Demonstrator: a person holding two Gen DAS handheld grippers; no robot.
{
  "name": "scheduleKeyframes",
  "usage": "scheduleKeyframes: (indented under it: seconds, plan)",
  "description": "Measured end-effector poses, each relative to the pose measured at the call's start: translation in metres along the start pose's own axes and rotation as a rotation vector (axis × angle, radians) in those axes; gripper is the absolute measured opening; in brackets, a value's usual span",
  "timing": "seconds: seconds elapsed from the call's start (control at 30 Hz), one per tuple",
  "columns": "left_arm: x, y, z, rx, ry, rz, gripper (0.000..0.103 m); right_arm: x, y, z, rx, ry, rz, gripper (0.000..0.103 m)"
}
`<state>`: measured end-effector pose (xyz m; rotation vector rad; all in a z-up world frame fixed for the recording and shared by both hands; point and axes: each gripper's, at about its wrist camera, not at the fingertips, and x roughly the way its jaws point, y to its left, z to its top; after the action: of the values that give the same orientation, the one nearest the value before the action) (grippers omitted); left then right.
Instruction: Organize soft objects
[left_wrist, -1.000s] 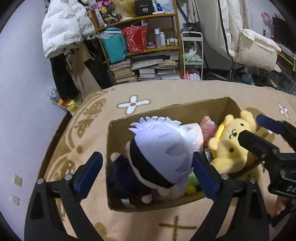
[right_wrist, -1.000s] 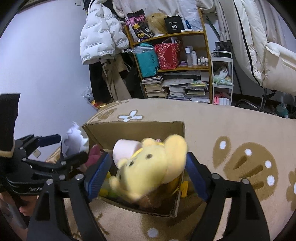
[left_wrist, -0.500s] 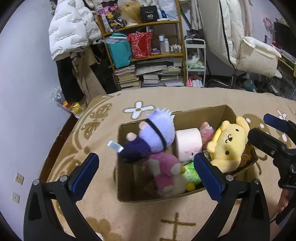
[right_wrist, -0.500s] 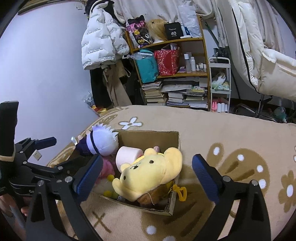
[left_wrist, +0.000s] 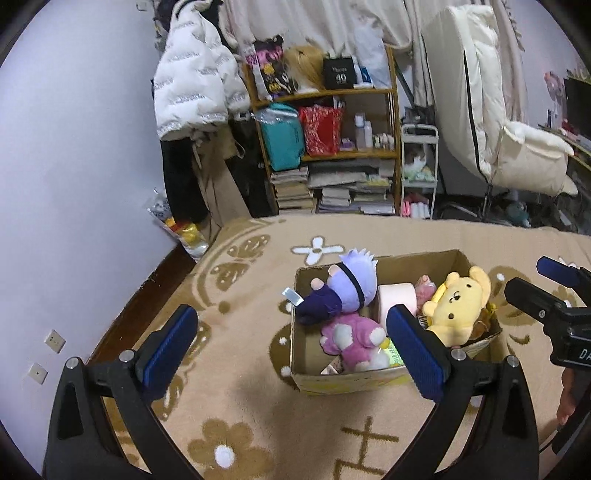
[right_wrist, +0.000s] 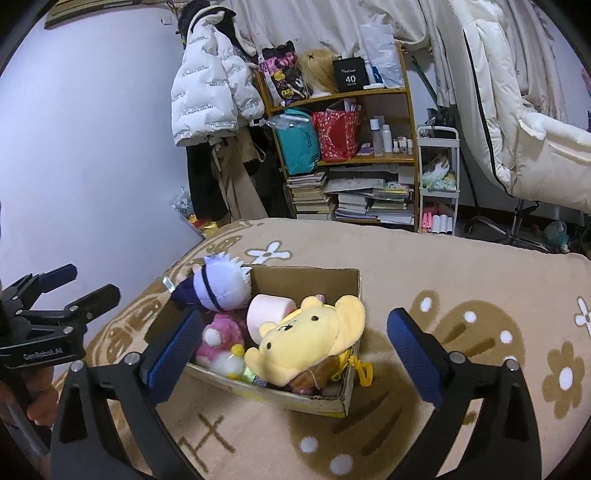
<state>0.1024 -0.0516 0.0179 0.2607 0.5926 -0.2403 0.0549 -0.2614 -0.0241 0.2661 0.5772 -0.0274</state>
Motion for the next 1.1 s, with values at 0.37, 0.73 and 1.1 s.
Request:
scheduleKeyframes:
  seconds: [0.37, 0.73, 1.1]
  plan:
    - [-0.053, 0.014, -0.020, -0.072, -0.068, 0.028, 0.103, -0.052, 0.016, -0.001, -0.037, -0.079, -0.002, 0.103]
    - [-0.108, 0.019, -0.036, -0.108, -0.172, 0.056, 0.103, -0.100, 0.021, -0.015, -0.053, -0.148, 0.013, 0.103]
    - [-0.118, 0.011, -0.048, -0.071, -0.204, 0.088, 0.103, -0.120, 0.014, -0.034, -0.032, -0.185, 0.011, 0.103]
